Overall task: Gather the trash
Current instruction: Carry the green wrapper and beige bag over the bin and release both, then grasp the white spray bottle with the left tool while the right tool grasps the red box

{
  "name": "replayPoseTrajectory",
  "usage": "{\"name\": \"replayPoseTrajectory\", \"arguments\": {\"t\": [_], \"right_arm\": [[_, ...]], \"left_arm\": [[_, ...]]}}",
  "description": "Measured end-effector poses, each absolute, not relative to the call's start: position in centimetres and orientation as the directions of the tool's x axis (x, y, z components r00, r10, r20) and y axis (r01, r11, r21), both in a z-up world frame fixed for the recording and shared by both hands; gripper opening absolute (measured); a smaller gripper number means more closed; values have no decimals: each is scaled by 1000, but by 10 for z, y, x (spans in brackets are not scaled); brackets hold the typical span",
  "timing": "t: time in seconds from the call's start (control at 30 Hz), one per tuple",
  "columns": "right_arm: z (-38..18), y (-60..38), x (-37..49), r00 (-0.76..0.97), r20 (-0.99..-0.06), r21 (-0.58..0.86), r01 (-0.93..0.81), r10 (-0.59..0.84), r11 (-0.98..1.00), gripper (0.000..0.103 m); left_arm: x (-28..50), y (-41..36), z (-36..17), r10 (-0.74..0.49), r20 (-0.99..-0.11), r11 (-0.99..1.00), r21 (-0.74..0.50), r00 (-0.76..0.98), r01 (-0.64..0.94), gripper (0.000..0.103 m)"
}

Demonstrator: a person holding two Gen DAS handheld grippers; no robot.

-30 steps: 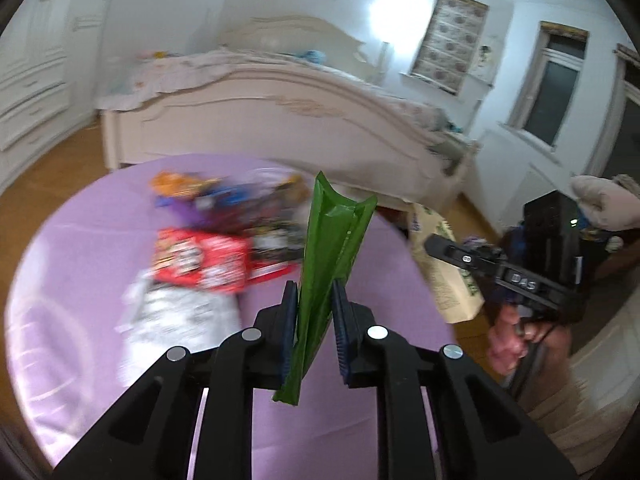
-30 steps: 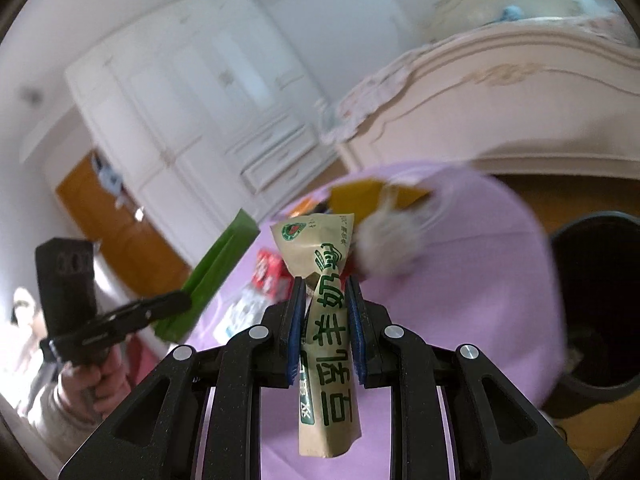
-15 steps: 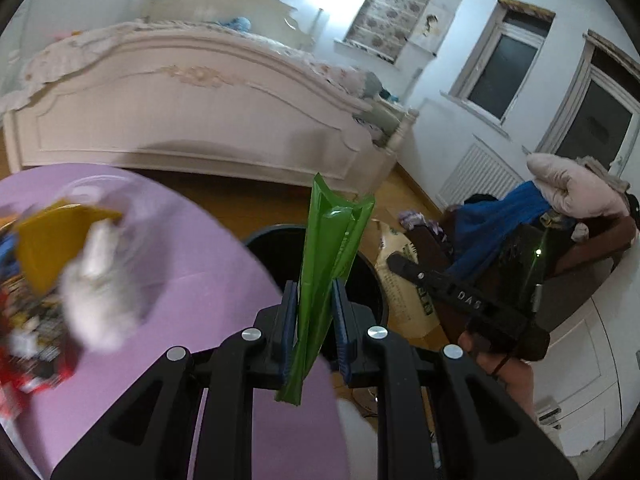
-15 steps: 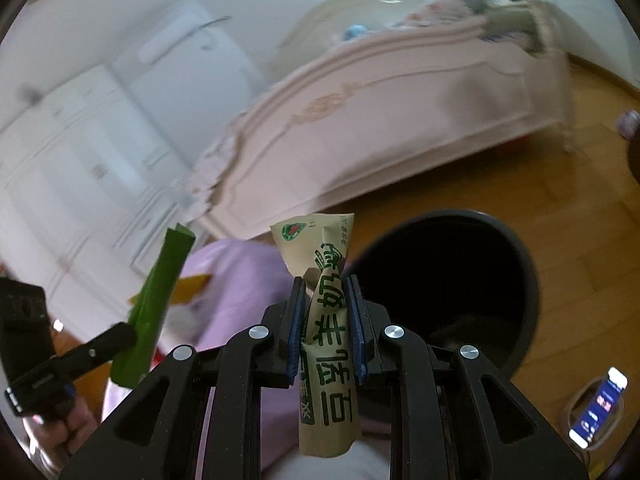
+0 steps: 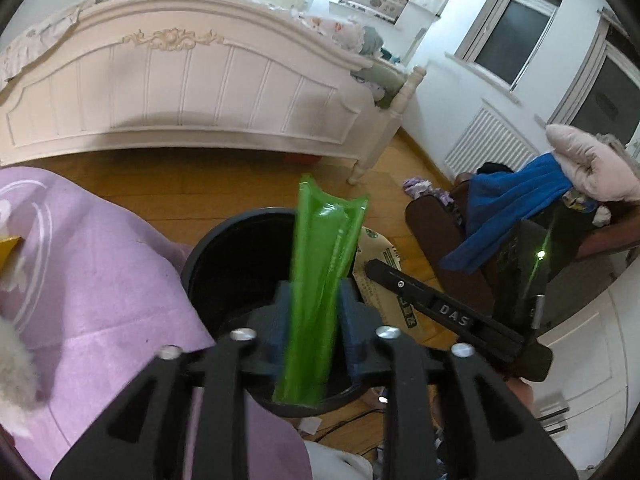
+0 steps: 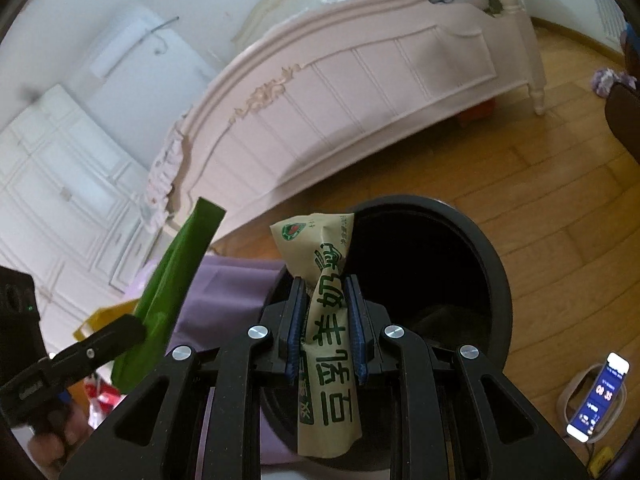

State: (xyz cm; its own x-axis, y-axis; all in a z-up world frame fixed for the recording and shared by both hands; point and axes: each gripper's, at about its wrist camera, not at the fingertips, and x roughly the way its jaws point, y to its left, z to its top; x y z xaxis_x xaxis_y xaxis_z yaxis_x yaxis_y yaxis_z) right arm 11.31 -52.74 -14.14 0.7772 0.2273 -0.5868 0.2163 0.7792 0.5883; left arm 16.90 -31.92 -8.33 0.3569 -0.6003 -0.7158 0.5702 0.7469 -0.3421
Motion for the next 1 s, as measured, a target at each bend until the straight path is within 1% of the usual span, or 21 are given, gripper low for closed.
{"name": "replayPoseTrajectory", "arguments": {"t": [0.03,0.07,0.13,0.3,0.37,0.5,0.6,0.73,0.8,0.9,1.0], "right_arm": [[-142,-529,114,781,-582,593,219,225,774,63],[-142,-530,114,787,-574,601,217,227,769,70],[-139,-530,114,793,-567,601,214,222,770,70],[-123,-522,101,801,-552,603,190,232,775,70],[-113,-514,97,806,-543,596,170,237,785,70],[-90,-487,94,806,-523,581,101,276,807,70],[-72,-457,94,800,-511,568,39,315,822,75],[-50,-400,96,769,-502,537,-83,397,839,75],[-42,-374,96,747,-500,521,-143,437,841,75],[-29,-323,95,705,-505,472,-257,498,843,75],[-19,-268,93,649,-520,405,-385,555,829,75]], "left_arm": [[169,-321,-84,-589,-721,754,-329,364,569,54],[168,-320,-83,-586,-720,757,-322,373,568,69],[164,-316,-79,-585,-708,762,-312,396,568,76],[156,-303,-67,-583,-695,769,-303,421,563,78],[149,-288,-59,-586,-678,774,-306,444,554,80],[131,-248,-45,-570,-646,802,-302,508,515,81],[116,-204,-37,-531,-630,838,-294,567,459,81],[93,-136,-32,-424,-629,905,-256,651,341,81],[86,-108,-33,-369,-641,929,-236,673,285,83],[71,-60,-39,-266,-660,964,-199,702,178,86],[62,-14,-48,-203,-676,976,-197,708,92,87]]}}
